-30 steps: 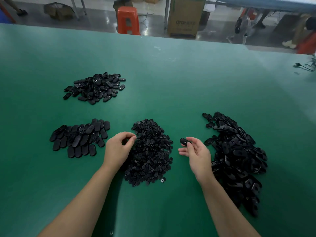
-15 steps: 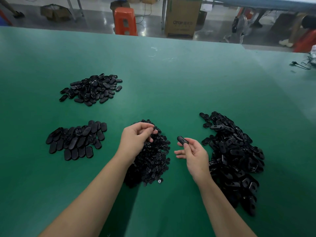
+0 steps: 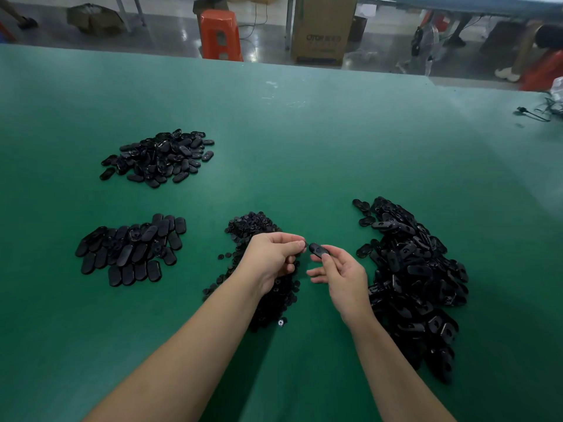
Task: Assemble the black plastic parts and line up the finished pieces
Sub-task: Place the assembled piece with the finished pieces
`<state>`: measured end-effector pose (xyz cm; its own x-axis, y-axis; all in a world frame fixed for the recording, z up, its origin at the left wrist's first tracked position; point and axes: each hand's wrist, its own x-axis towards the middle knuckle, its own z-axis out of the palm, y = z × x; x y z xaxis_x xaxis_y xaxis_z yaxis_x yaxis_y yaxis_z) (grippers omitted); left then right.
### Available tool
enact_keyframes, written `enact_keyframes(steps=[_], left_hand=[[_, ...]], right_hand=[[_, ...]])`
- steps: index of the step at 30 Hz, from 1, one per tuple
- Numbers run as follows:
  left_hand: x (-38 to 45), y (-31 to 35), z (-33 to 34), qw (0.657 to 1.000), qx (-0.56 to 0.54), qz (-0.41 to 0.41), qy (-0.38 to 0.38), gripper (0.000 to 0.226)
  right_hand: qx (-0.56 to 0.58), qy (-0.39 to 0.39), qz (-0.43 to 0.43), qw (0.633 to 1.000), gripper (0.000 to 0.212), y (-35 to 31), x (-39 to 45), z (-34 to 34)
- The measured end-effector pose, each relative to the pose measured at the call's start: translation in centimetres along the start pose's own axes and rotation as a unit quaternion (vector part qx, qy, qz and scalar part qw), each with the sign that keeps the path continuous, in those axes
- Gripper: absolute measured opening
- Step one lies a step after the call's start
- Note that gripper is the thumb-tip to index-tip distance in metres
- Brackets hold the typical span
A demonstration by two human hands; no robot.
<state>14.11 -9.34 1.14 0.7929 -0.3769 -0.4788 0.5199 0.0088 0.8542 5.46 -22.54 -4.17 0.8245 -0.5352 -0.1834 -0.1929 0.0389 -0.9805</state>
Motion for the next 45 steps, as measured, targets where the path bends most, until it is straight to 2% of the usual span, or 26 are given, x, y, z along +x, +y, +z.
enact_keyframes(steps=[4,8,12,15,28,31,35,38,45], left_hand=[[0.3,-0.5,0.4,0.986,0.144,0.079,0.021,0.004],[0.8,-0.8,1.5,0.939,0.308,0.144,0.052,0.013],[0.9,-1.3,2.2,0.922,0.349,0.154,0.063,0.019],[0.8,-1.4,2.8,0.904,0.386,0.167,0.072,0.010],[0.5,-1.6,3.6,0.897,0.393,0.184,0.089,0.005],[0.6,-1.5,3.7,0.903,0.382,0.174,0.087,0.011],[1.0,-0.8,3.2,0.909,0.387,0.146,0.049,0.033],[1.4,-0.7,2.8,0.910,0.395,0.123,0.019,0.014],[1.4,-1.2,3.0,0.948,0.306,0.093,-0.004,0.010]], right_hand=[[0.003,0.001,-0.001,1.000,0.020,0.0,-0.1,0.0],[0.005,-0.001,-0.002,1.000,0.020,-0.1,-0.1,-0.1],[0.007,0.000,-0.005,1.000,0.020,0.0,-0.2,-0.1],[0.013,-0.003,-0.006,1.000,0.020,0.0,-0.2,-0.3],[0.013,0.002,-0.021,1.000,0.020,0.3,-0.1,-0.3],[0.040,0.004,-0.018,0.999,0.019,0.2,-0.1,-0.5],[0.053,0.003,-0.029,0.998,0.023,0.2,0.0,-0.8],[0.034,0.002,-0.040,0.999,0.023,0.6,0.1,-0.7],[0.020,0.006,-0.062,0.998,0.015,1.0,0.2,-0.8]])
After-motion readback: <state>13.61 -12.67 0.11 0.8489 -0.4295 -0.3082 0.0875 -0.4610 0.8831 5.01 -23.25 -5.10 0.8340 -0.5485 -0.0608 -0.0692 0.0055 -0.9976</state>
